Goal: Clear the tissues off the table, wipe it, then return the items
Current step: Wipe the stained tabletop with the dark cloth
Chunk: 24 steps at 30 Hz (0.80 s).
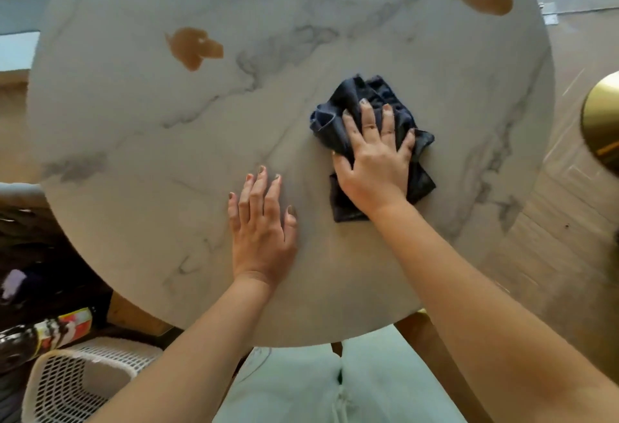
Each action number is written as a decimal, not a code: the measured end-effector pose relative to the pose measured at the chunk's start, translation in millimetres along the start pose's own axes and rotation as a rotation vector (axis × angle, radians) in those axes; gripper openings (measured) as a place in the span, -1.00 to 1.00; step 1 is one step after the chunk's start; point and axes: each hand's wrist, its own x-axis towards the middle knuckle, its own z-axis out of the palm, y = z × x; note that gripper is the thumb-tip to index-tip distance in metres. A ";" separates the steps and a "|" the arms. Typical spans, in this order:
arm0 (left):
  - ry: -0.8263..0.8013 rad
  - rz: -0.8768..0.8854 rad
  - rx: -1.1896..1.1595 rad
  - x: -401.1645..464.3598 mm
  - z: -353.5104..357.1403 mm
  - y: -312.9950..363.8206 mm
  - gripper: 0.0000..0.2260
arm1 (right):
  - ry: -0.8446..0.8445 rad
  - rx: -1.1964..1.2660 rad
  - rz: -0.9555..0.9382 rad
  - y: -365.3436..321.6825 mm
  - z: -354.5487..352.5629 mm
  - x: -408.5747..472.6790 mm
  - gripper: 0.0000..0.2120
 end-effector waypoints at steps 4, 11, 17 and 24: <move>0.000 0.077 0.020 -2.8 1.7 -3.0 -0.49 | -0.041 -0.046 -0.243 -4.3 13.8 -103.8 -0.44; 0.007 0.040 -0.077 1.5 2.7 -2.1 -0.52 | 0.071 0.031 0.469 65.2 -17.0 -51.8 -0.46; 0.037 -0.013 -0.268 10.8 -8.3 -0.4 -0.50 | 0.024 0.081 0.159 -10.5 -1.0 -11.5 -0.43; 0.099 0.226 -0.301 83.0 -24.5 9.4 -0.54 | 0.075 0.051 0.256 68.3 -7.7 -87.8 -0.43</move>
